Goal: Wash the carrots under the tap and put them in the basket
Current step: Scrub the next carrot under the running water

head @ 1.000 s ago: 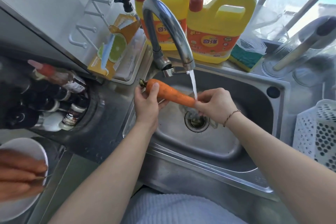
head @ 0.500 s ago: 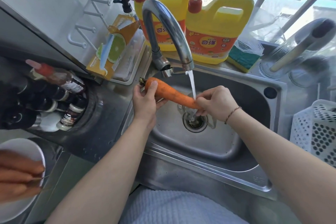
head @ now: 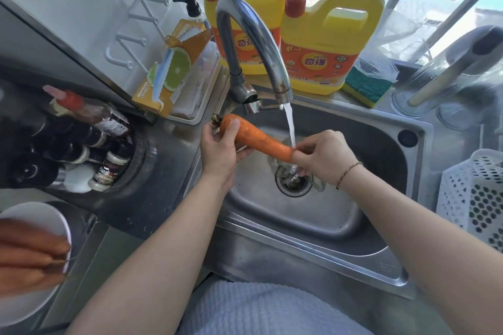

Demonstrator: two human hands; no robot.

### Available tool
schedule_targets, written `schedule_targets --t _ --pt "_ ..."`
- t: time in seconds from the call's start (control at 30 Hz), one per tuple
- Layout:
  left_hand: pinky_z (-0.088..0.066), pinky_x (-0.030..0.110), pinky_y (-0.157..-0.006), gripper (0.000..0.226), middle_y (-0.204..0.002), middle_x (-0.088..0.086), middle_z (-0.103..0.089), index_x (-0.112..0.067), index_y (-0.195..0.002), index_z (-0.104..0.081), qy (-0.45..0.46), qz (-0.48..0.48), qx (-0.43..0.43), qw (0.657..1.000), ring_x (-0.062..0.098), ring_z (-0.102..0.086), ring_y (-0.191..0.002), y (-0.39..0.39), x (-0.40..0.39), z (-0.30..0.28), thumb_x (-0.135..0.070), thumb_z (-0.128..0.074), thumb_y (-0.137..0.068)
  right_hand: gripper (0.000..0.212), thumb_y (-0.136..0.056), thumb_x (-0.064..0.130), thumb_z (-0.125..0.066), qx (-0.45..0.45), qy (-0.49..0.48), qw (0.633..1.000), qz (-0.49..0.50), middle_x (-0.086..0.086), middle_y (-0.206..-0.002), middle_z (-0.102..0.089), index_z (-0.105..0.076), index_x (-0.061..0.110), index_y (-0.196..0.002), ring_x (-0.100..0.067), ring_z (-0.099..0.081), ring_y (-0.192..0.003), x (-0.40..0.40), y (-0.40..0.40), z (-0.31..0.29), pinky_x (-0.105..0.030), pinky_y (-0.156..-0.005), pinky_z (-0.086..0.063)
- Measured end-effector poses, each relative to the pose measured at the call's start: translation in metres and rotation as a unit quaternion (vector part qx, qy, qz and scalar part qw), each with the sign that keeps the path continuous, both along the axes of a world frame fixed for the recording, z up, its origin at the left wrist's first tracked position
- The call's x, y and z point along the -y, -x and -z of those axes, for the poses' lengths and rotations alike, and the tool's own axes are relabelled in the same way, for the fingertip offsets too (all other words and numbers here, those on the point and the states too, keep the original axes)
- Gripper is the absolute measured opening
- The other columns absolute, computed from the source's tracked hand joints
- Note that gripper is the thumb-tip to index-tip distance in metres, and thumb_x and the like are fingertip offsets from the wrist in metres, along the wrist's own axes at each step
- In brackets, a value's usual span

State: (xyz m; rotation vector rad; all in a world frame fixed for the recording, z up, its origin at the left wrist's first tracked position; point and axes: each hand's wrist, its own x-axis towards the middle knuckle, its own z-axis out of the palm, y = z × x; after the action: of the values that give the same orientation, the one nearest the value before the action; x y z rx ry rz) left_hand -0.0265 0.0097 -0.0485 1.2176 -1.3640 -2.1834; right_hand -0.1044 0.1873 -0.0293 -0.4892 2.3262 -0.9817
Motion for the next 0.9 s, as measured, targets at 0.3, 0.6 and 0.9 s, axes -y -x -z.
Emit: schedule_targets --t 0.3,0.6,0.9 --pt "-0.062 0.041 -0.070 0.016 -0.121 0.012 -0.058 -0.031 -0.103 -0.048 -0.009 -0.011 0.008 1.000 0.034 -0.066 -0.107 0.0015 0.0024 -0.0023 -0.022 -0.060 -0.098 0.013 -0.078 0.016 -0.067 -0.052 0.002 0.998 -0.039 0.000 -0.057 -0.069 -0.080 0.018 -0.081 -0.018 -0.066 -0.057 -0.0011 0.0007 -0.0015 -0.024 -0.067 -0.056" --pt "-0.062 0.039 -0.067 0.017 -0.128 0.017 -0.055 -0.032 -0.100 -0.048 -0.008 -0.014 0.027 0.999 0.034 -0.065 -0.108 0.0037 0.0037 -0.0031 -0.023 -0.063 -0.097 0.018 -0.079 0.011 -0.064 -0.066 0.021 0.996 -0.057 0.002 -0.056 -0.069 -0.079 0.018 -0.084 -0.013 -0.064 -0.052 -0.0041 0.0000 0.0012 -0.016 -0.058 -0.052" --pt "-0.061 0.036 -0.064 0.022 -0.123 0.014 -0.056 -0.026 -0.112 -0.047 -0.048 -0.020 0.026 0.998 0.031 -0.065 -0.102 0.0047 0.0051 -0.0009 -0.025 -0.063 -0.097 0.012 -0.084 0.011 -0.069 -0.024 0.058 0.997 -0.049 0.004 -0.057 -0.068 -0.078 0.016 -0.089 -0.005 -0.059 -0.049 -0.0071 0.0021 0.0051 -0.009 -0.054 -0.044"
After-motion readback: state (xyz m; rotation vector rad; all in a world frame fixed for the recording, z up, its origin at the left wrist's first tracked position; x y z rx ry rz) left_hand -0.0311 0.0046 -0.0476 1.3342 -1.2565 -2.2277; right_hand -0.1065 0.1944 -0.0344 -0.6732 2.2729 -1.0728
